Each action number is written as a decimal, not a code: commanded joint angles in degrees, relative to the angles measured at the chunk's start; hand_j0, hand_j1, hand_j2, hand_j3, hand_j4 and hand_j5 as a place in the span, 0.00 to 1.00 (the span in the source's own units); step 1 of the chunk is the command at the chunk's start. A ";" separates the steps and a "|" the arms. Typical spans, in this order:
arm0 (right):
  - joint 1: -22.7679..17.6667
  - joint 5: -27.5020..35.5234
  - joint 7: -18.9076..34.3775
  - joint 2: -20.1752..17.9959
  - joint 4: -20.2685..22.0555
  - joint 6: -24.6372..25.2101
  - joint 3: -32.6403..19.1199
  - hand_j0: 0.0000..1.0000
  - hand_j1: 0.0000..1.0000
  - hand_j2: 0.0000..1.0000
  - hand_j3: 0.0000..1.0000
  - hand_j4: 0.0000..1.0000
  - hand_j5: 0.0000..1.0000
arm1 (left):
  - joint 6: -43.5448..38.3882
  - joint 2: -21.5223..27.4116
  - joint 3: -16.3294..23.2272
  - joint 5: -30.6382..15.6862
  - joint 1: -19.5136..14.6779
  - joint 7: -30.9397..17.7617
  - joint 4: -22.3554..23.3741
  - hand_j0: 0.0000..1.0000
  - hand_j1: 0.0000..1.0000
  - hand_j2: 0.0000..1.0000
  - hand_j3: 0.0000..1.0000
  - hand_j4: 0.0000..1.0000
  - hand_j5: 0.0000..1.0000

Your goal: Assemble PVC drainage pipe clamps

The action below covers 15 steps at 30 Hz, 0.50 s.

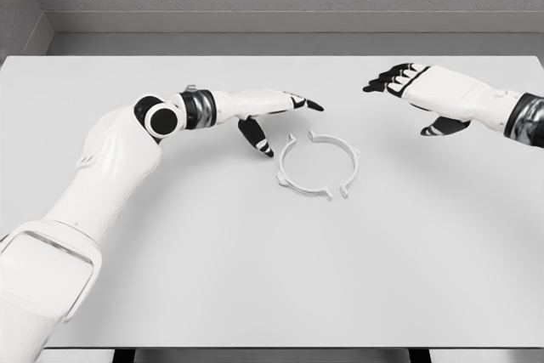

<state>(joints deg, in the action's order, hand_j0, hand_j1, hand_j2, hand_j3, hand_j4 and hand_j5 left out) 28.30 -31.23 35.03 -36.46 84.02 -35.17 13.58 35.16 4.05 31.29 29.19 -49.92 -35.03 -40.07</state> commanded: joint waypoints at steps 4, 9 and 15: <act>0.09 0.38 -0.03 -0.01 0.35 0.17 0.04 1.00 1.00 1.00 1.00 1.00 1.00 | -0.16 -0.71 0.35 -0.18 0.00 0.03 0.16 1.00 1.00 1.00 1.00 1.00 1.00; 0.00 0.38 -0.03 0.08 0.71 0.17 0.04 1.00 1.00 1.00 1.00 1.00 1.00 | -0.16 -1.33 1.14 -0.18 0.00 0.03 0.25 1.00 1.00 1.00 1.00 1.00 1.00; 0.00 0.38 -0.03 0.16 0.79 0.17 0.04 1.00 1.00 1.00 1.00 1.00 1.00 | -0.16 -2.20 1.23 -0.10 0.00 0.03 0.34 1.00 1.00 1.00 1.00 1.00 1.00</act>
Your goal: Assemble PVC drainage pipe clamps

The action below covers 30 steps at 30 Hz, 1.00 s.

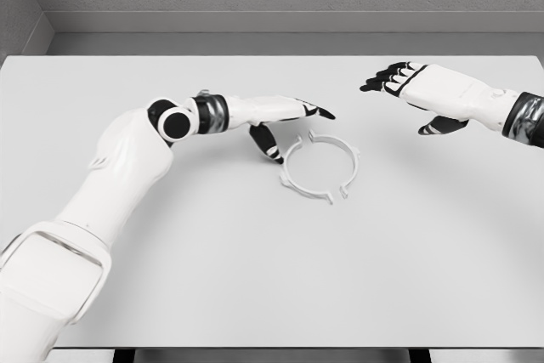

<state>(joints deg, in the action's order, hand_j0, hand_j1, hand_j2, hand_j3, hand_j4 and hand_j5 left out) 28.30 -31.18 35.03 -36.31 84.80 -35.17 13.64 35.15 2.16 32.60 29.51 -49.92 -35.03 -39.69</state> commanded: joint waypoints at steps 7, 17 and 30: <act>-0.09 0.33 -0.03 -0.07 0.28 0.17 0.07 1.00 1.00 1.00 1.00 1.00 1.00 | -0.15 -0.05 -0.25 -0.42 -0.09 0.03 0.14 1.00 1.00 1.00 1.00 1.00 1.00; -0.09 0.33 -0.03 -0.25 0.28 0.17 0.16 1.00 1.00 1.00 1.00 1.00 1.00 | -0.15 10.93 2.21 -11.93 3.95 0.03 -20.95 1.00 1.00 1.00 1.00 1.00 1.00; 0.00 0.42 -0.03 -0.07 0.45 0.17 0.16 1.00 1.00 1.00 1.00 1.00 1.00 | -0.15 10.23 7.66 -11.75 8.61 0.03 -25.26 1.00 1.00 1.00 1.00 1.00 1.00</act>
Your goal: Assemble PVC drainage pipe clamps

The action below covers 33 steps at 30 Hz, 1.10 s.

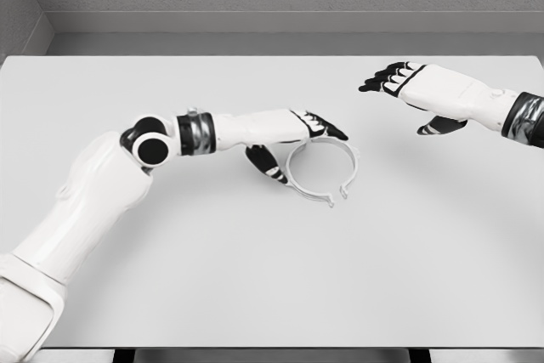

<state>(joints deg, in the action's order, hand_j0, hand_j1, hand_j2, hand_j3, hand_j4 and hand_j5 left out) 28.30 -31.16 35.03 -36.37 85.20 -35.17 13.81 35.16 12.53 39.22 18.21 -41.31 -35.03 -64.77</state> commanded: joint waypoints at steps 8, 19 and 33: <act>0.00 0.31 -0.03 -0.02 0.05 0.17 -0.01 1.00 1.00 1.00 1.00 1.00 1.00 | -0.16 -1.02 2.00 -0.19 0.00 0.03 0.35 1.00 1.00 1.00 1.00 1.00 1.00; 0.09 0.40 -0.03 -0.11 -0.04 0.17 -0.19 1.00 1.00 1.00 1.00 1.00 1.00 | -0.16 -2.60 3.14 0.42 0.00 0.03 2.02 1.00 1.00 1.00 1.00 1.00 1.00; 0.09 0.40 -0.03 -0.11 -0.12 0.17 -0.10 1.00 1.00 1.00 1.00 1.00 1.00 | -0.16 -4.62 3.14 1.74 -0.44 0.03 5.88 1.00 1.00 1.00 1.00 1.00 1.00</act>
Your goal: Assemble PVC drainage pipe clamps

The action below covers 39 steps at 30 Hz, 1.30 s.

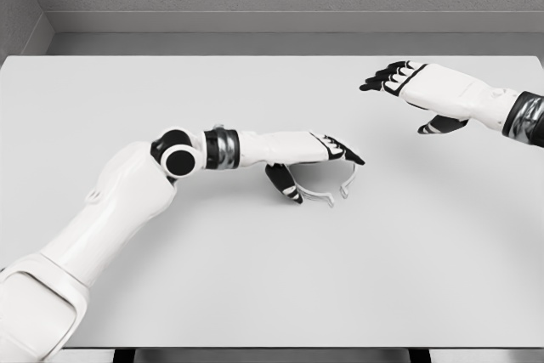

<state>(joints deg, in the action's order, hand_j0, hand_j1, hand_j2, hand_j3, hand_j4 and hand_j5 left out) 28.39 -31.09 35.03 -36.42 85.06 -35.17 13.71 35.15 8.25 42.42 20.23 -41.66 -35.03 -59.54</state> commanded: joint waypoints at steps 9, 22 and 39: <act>0.00 0.33 -0.03 -0.05 0.01 0.17 0.00 1.00 1.00 1.00 1.00 1.00 1.00 | -0.15 -1.40 -0.05 0.51 0.00 0.03 0.74 1.00 1.00 1.00 1.00 1.00 1.00; 0.00 0.33 -0.03 -0.05 0.01 0.17 0.00 1.00 1.00 1.00 1.00 1.00 1.00 | -0.15 -1.84 -0.23 0.60 -0.35 0.03 1.80 1.00 1.00 1.00 1.00 1.00 1.00; -0.09 0.33 -0.03 -0.23 0.10 0.17 -0.09 1.00 1.00 1.00 1.00 1.00 1.00 | -0.15 -3.77 -0.41 1.39 -1.58 0.03 6.19 1.00 1.00 1.00 1.00 1.00 1.00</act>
<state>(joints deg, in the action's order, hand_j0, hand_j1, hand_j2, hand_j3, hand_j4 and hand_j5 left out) 28.30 -31.09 35.03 -36.55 85.15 -35.17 13.67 35.08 4.66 42.09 21.85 -43.24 -35.04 -53.83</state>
